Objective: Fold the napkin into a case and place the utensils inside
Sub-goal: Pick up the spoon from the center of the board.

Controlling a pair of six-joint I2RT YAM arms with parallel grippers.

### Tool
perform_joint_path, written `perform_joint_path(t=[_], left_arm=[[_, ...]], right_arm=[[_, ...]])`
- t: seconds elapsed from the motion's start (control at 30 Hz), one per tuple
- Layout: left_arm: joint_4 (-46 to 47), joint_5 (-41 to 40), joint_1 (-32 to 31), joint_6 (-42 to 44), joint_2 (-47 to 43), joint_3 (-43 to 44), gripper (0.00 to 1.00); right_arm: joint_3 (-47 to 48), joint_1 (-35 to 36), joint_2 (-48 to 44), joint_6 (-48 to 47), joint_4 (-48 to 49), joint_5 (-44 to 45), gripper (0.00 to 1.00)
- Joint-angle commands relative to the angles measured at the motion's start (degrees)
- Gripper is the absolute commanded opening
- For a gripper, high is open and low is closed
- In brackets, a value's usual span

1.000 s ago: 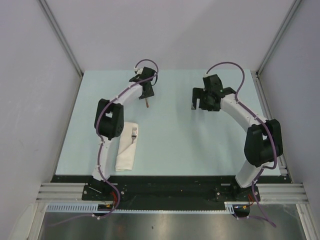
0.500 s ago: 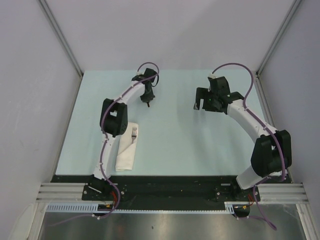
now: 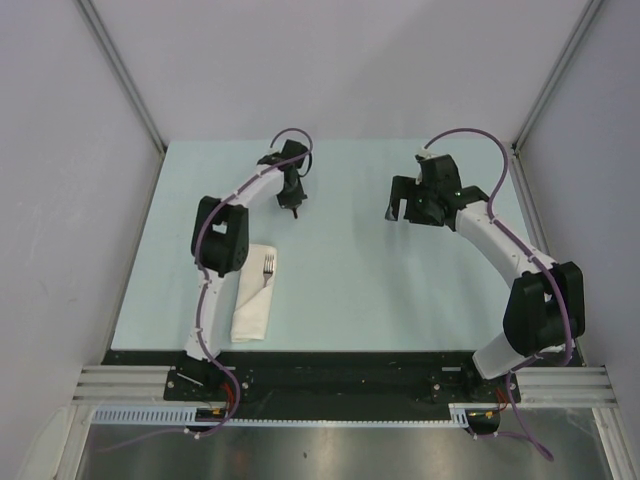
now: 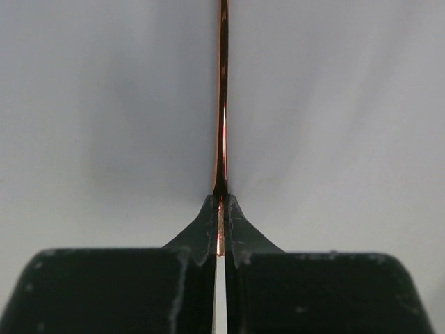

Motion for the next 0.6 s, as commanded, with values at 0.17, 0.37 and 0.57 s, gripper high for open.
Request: perform_joint_path(t=[0.17,0.37,0.57], left_arm=[[2.36,5.04,-6.61,-2.06,-19.32,-35.22,0.0],[7.37,8.9,-15.76,-5.75,-30.4,-50.44,0.0],[7.2,4.79,-17.52,-2.86,-36.74,-52.48,0.34]], right_arm=[[-1.18,4.1,1.97,2.63,4.37,-1.28,0.94],[-1.71,6.91,4.0,3.43,5.87,-1.63,0.94],[-3.3,7.8,4.0,3.6,6.4,-1.45,0.94]])
